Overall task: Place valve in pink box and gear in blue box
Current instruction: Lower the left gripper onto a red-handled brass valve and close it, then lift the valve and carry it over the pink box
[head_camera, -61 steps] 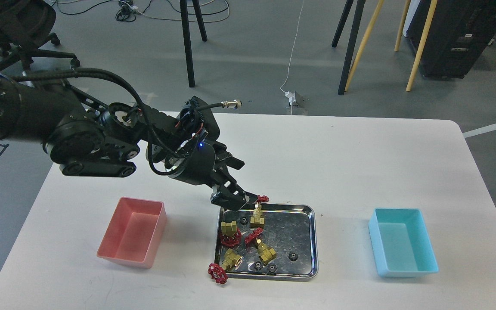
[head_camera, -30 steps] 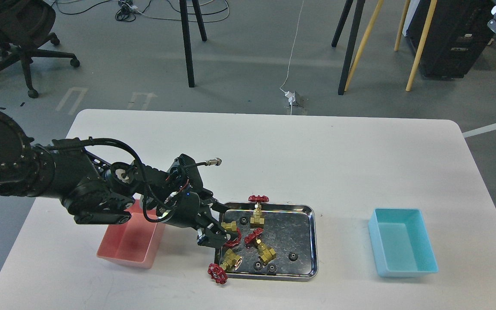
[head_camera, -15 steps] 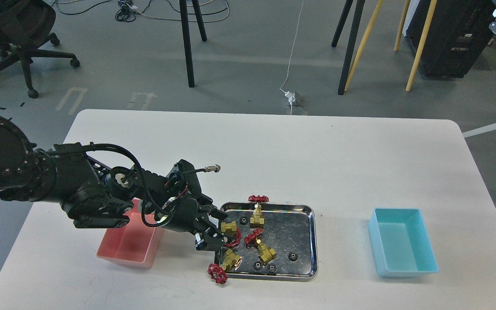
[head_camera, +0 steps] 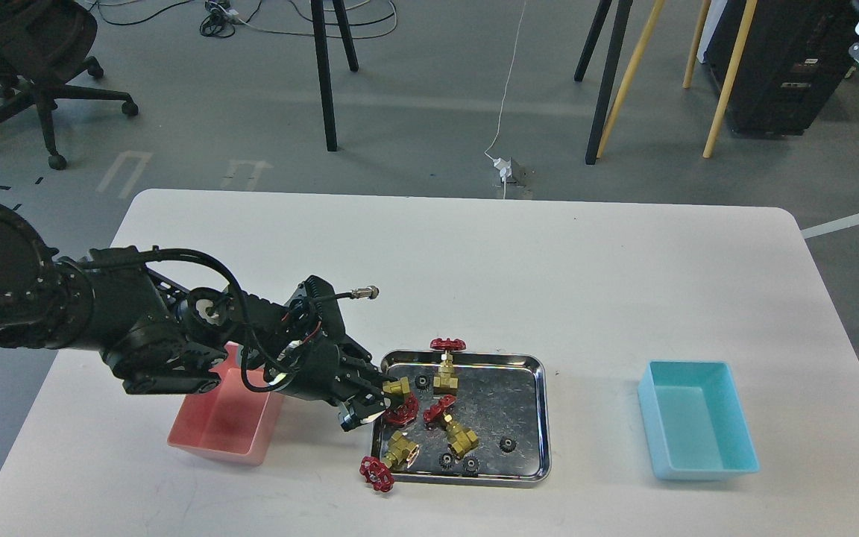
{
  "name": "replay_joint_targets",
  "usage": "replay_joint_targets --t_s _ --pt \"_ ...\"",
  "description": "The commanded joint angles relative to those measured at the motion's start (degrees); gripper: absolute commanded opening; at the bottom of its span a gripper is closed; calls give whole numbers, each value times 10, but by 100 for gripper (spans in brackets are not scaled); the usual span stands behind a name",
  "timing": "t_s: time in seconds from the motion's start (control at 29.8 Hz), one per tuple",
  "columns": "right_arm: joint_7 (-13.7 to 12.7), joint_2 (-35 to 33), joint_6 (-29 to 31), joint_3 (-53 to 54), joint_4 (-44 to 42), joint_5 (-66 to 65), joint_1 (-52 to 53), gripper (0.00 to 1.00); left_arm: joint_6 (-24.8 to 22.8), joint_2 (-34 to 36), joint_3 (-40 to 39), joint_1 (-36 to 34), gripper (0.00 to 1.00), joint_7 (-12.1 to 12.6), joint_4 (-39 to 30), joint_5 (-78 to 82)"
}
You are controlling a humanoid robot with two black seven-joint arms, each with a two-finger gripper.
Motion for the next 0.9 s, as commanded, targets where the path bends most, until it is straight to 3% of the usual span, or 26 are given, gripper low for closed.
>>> replay_joint_targets --t_s 0.0,0.23,0.4,0.6,0.87 --pt "0 0 0 -1 0 0 0 100 9 10 -9 -3 6 0 -1 1" --pt "0 0 0 1 0 0 -1 100 9 81 -82 -41 6 0 -44 6" --pt "0 5 0 21 1 1 8 100 9 193 -109 -69 6 0 -104 8" --pt "-9 9 0 34 6 0 45 100 9 340 -111 -67 6 0 -187 77" --pt "-9 36 0 35 6 0 49 100 12 491 -120 -6 7 0 -203 180"
